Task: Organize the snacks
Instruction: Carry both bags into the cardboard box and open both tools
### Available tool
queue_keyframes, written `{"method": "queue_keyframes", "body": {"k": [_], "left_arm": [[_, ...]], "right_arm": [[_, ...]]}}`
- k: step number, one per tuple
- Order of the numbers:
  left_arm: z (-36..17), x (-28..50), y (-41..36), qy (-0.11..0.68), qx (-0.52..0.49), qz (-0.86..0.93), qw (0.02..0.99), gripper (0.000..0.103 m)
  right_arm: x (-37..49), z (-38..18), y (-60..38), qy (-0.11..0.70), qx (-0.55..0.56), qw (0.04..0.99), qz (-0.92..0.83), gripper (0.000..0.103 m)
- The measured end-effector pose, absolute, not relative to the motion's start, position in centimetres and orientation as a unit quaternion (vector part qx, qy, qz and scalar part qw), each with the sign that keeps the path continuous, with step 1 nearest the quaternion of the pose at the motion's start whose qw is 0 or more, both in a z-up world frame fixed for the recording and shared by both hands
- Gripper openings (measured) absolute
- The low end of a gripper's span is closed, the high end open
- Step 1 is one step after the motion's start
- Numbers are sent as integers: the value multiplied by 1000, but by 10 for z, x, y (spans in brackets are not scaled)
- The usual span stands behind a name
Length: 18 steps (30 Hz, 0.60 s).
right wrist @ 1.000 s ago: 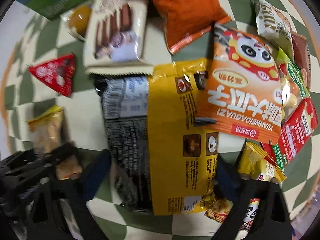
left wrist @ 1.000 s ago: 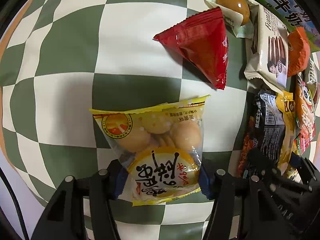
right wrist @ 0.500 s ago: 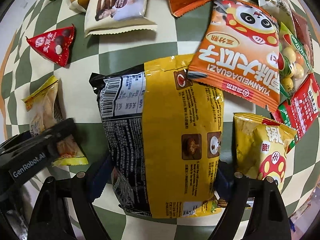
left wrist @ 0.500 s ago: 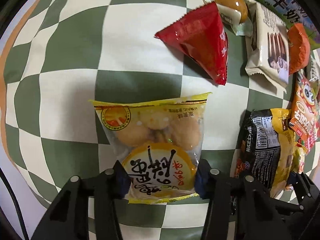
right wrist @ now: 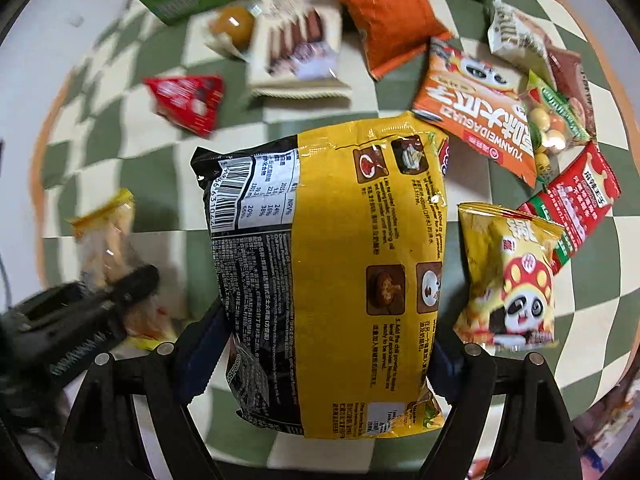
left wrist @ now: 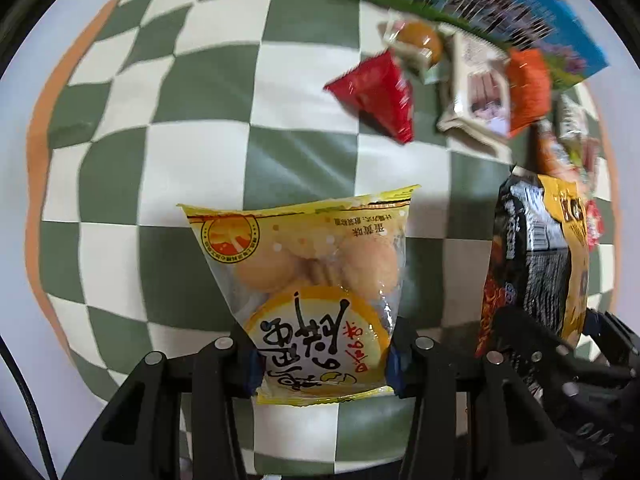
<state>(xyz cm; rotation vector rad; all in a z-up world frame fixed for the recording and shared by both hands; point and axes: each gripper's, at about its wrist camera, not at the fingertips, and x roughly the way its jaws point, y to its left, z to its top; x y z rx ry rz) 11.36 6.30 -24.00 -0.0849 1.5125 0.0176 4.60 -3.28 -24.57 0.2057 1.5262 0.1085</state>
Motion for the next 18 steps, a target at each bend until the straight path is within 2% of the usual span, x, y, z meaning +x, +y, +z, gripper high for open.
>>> {"method": "queue_keyframes", "body": {"k": [5,10,15,18], "left_arm": [[-181,124,61,654,-68,-12,753,43],[-113,167,59,626,-86,-42,774,43],[-78,253,35,612,-71,-60,785,43],[-79,320,22,620,-64,-65,779,43]], "right_arm": [[53,-187,-50,660,126,735,85,87],[70,-99,-58,627,160,755,105,87],[144,-47,-89,594,184,774,116,87],[202,-34,-104,578,178,789,111,87]]}}
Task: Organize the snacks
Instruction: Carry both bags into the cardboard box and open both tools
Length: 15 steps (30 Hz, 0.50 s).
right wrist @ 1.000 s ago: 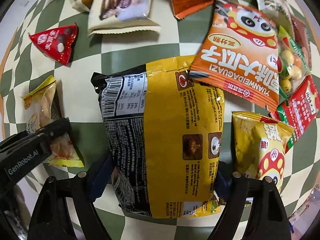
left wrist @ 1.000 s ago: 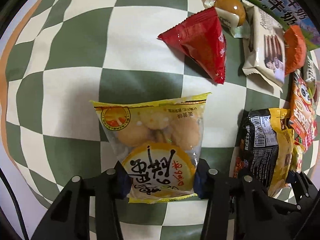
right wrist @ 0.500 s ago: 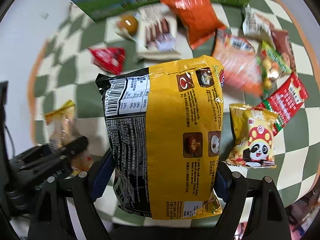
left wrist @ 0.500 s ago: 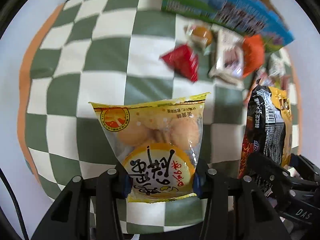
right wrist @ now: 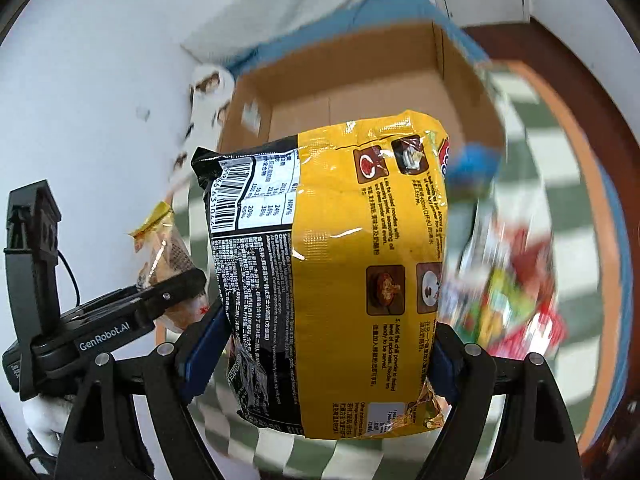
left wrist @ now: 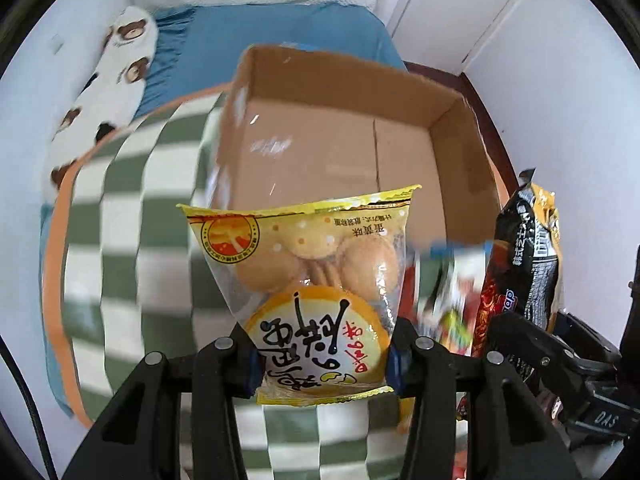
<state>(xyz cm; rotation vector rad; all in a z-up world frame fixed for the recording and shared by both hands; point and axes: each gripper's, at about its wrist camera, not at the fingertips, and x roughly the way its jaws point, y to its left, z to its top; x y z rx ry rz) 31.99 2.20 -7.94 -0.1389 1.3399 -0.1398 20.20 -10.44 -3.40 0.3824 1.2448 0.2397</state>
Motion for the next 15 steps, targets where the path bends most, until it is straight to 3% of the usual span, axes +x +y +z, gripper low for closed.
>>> {"method": "queue_keyframes", "body": {"k": [7,15], "left_arm": [[-124,447,10,664,-60,-65,742,43],[-179,511,-6,704,-43,-54,706,43]], "right_arm": [[343,-62,-119,597,144,784,95,87],[422,-138,-125,635,119,760,76,87]]}}
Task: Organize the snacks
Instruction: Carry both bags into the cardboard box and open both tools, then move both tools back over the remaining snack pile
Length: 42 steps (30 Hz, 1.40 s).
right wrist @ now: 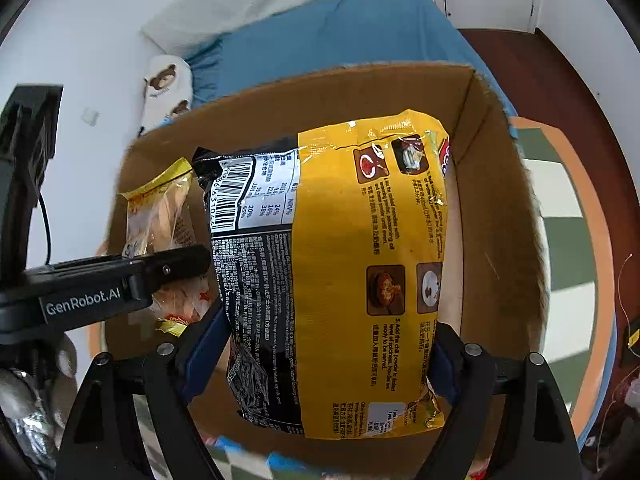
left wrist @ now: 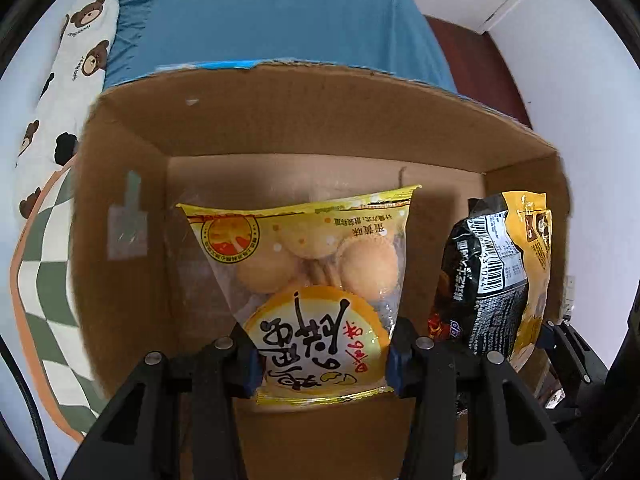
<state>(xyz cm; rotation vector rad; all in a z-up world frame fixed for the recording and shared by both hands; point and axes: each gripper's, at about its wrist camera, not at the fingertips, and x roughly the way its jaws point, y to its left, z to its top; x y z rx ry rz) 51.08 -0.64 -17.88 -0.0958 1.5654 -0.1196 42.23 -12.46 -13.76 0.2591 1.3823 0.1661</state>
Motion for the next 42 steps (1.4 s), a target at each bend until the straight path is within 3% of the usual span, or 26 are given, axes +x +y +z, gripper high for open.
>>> {"method": "queue_keyframes", "body": {"k": [7,8,9,10,11,24,42], "left_arm": [[-205,527,-13,719,-38,-51,692,47],[-207,528,-13,719,-40,-51,692,59],[-209,529,-12,719,-40,-50,692,79],[-210,530,-12,718,-41,-47,693,87],[-208,530,-12,714,-44,-47,697,89],[-170,484,-14,658,-38,-16,752,89],[-69,371,2,532,-26,-3,846,89]], "right_arm": [[463,-185,-133,660,121,737,79,88],[466,-188,-131,661,119,737,79,88],[472,-192,-133,659,112,740,75,92],[477,-194,-135,658,101,743,70,99],[481,-195,-137,656,98,745,67,100],[435,-158,-124,639,81,763,55,100],[318,-60,-120,529,26,848,23,100]]}}
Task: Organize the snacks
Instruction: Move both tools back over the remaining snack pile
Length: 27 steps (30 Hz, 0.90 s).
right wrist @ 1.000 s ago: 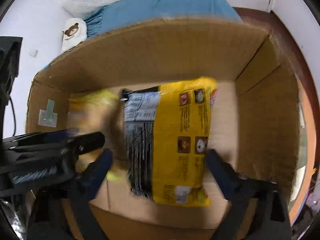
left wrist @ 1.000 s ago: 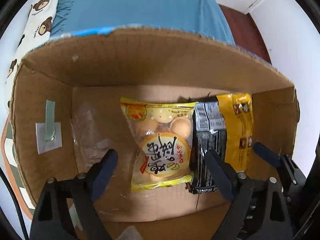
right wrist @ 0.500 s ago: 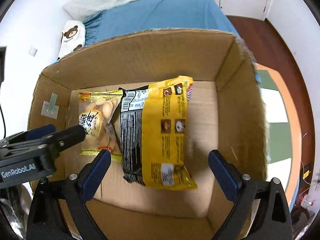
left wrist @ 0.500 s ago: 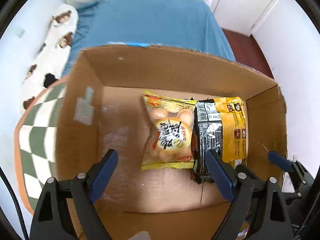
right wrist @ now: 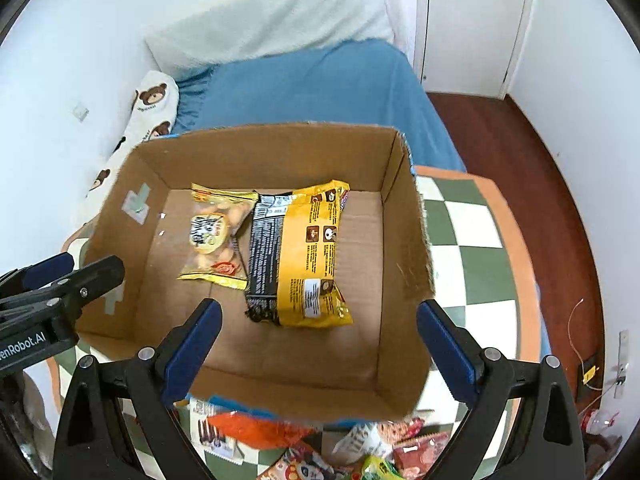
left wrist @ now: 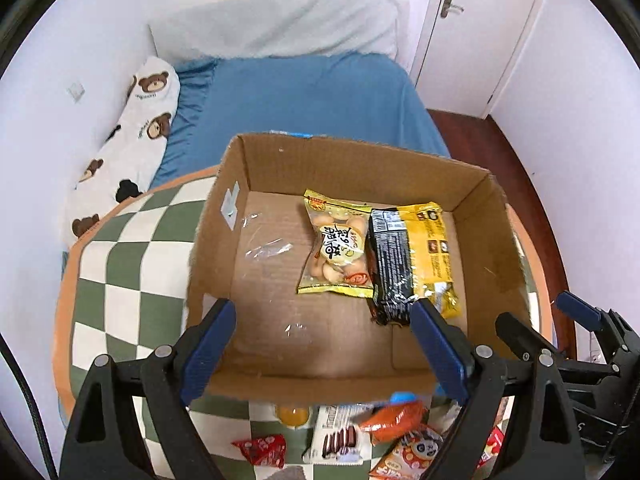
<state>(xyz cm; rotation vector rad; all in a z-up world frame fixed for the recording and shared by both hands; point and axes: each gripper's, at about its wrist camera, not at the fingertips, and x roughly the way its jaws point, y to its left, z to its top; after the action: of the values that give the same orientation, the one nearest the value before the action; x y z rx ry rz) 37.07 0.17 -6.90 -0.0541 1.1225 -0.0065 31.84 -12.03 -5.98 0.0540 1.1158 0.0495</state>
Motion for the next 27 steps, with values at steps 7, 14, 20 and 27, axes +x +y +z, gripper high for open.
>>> {"method": "queue_keyframes", "body": {"k": [7,14,20,27], "left_arm": [[-33,325,-3,501,-23,-12,865,89],[-18,285,-3,484,-30,-13,874,89],[-36,251,-4,505,-37,-9,863,89],[-108,221,-20,581,-22,-11,814,89]], "right_arm": [[272,-18,-117,487,34,873,20,100],[228,6,-118,466,49,883,17,100],[191,-3,-127,489,74,869,19,100],[144,-62,-155,564,102,820,2,100]]}}
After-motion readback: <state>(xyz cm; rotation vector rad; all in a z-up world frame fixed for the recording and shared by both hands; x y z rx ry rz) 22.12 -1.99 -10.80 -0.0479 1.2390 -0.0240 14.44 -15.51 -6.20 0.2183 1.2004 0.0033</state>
